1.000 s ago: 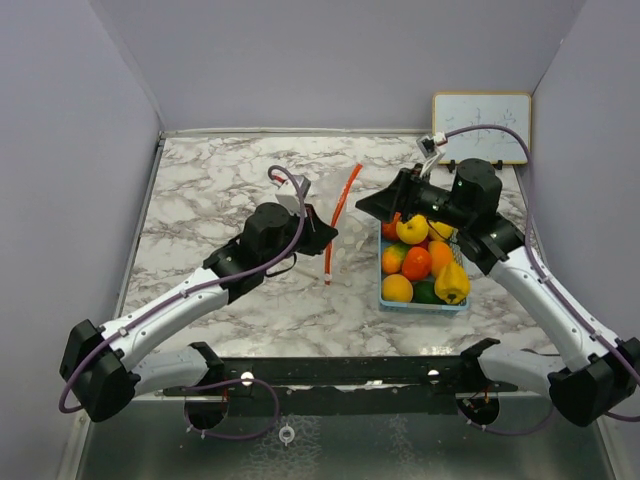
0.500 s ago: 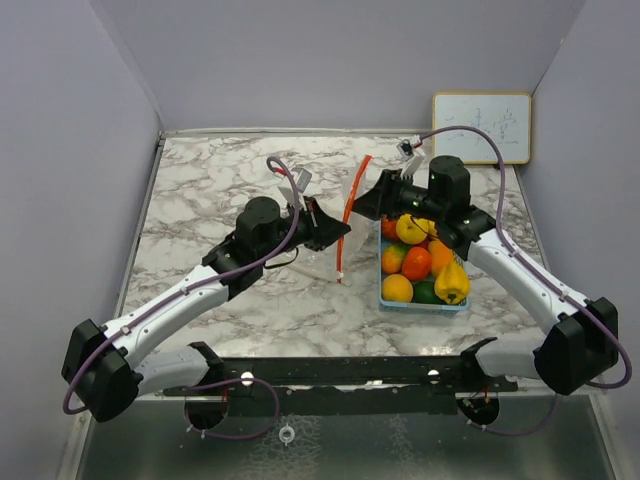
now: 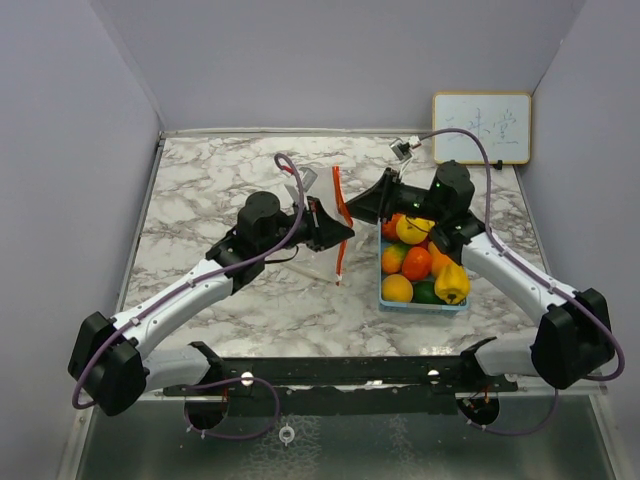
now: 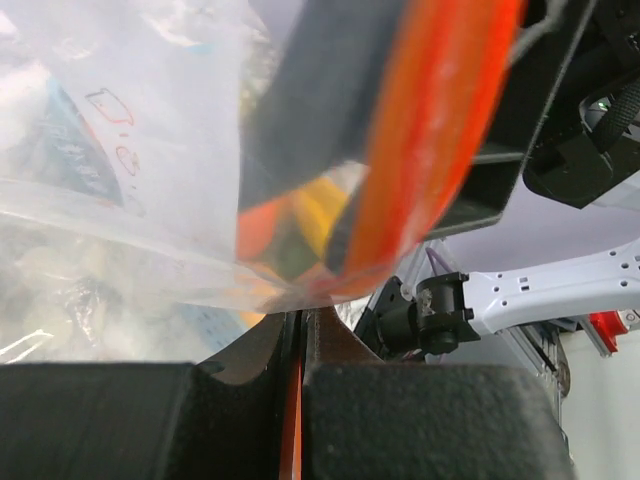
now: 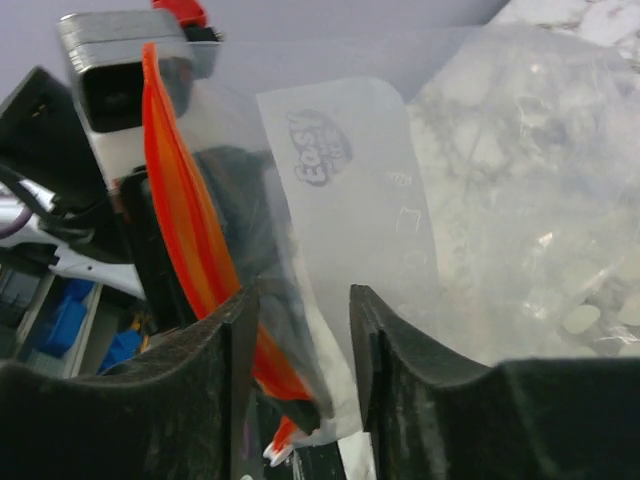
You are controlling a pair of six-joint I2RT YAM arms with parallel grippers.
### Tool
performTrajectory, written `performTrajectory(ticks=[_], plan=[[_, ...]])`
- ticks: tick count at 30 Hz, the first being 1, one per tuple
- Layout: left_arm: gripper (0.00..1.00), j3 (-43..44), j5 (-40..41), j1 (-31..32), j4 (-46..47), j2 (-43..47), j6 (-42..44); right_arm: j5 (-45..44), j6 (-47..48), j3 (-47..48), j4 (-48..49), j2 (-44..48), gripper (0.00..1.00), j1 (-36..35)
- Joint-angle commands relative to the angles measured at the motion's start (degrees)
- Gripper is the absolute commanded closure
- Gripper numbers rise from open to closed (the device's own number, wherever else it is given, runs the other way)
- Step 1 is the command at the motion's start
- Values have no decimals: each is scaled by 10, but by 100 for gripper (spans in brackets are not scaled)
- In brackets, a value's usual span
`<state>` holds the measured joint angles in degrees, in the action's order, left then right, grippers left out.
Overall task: Place the food in the zip-top bag and seal the zipper
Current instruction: Open the zipper of the food storage bag.
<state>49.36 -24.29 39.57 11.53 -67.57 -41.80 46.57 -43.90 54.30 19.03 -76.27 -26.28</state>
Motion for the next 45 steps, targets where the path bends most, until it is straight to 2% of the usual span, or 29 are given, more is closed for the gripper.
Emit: performTrajectory(ticks=[1,4,5,8,12,14,16,17,21,25,30,41,43,45], plan=[[100,-3,-16,-11,23,-7,-12,91,-22,-10,42,33,67,-4],[100,1,-18,-14,21,-15,-15,96,-16,-21,17,43,93,-4],[100,3,-20,-15,20,-17,-16,83,0,-22,-8,49,97,-4],[100,4,-20,-17,18,-12,-15,-42,72,-3,-162,76,98,-4],[100,2,-14,-20,6,7,-18,-189,130,25,-294,93,98,-4],[100,2,-18,-22,4,15,-20,-206,148,37,-327,85,98,-4],[100,2,-26,-24,5,20,-20,-168,160,37,-313,83,98,-4],[100,2,-30,-24,6,21,-20,-143,161,34,-293,85,96,-4],[100,-4,-57,-26,31,18,-29,-108,150,24,-232,96,74,-4],[100,-11,-81,-26,60,10,-39,-89,143,30,-207,90,64,-4],[100,-13,-109,-27,78,-6,-45,-35,100,28,-129,76,49,-4],[100,8,-151,-27,83,-46,-43,8,53,33,-72,41,48,-6],[100,12,-152,-27,78,-48,-38,3,56,38,-86,39,49,-6],[99,16,-148,-27,70,-47,-33,-7,71,45,-114,36,54,-7]])
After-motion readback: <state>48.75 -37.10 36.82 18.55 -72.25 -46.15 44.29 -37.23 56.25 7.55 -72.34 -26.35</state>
